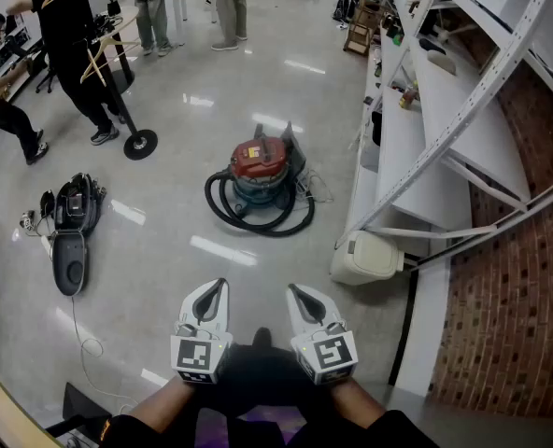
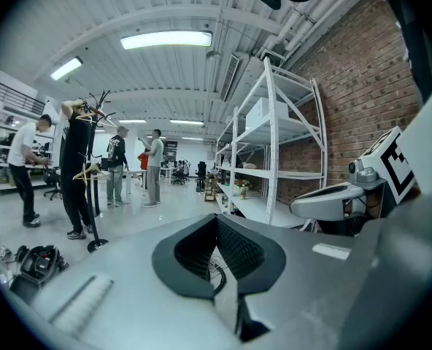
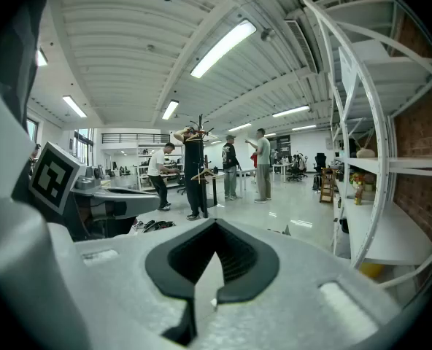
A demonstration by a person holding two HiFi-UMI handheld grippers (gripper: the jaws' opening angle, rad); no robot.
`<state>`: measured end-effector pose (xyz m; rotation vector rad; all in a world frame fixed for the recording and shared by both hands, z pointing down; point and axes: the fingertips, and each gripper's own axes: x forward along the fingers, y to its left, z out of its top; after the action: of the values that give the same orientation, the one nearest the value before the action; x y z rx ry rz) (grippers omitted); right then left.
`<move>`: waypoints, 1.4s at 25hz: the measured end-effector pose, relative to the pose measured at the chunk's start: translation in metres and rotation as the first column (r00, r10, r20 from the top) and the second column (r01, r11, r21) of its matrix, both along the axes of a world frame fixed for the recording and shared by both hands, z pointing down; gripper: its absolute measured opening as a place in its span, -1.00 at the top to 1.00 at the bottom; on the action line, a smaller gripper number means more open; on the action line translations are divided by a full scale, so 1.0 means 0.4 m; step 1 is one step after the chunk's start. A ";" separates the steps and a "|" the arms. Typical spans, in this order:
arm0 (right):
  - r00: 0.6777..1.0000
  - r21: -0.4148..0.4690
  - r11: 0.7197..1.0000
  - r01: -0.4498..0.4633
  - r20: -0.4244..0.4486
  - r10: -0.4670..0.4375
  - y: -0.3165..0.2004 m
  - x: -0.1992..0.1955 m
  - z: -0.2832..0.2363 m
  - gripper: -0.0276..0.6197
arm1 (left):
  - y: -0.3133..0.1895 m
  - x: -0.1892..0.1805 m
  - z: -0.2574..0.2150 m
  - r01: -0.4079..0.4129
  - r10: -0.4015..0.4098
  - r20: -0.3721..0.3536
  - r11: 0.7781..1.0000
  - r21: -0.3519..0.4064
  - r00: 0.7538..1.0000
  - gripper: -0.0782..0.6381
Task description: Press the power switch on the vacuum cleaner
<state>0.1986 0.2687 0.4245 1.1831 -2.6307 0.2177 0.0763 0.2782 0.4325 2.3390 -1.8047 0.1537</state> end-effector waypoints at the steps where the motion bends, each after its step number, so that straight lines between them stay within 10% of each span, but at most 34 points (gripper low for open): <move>1: 1.000 0.002 1.000 0.003 -0.001 -0.003 -0.001 -0.002 -0.001 0.94 | -0.001 0.000 -0.002 -0.001 0.001 0.001 1.000 0.002 1.000 0.74; 35: 0.998 -0.045 0.999 -0.005 0.064 0.007 0.016 0.036 0.014 0.94 | 0.019 0.004 -0.019 0.030 -0.030 0.023 0.999 0.012 0.999 0.73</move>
<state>0.2128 0.2749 0.4299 1.1888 -2.6633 0.3191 0.0779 0.2859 0.4249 2.3262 -1.8553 0.1675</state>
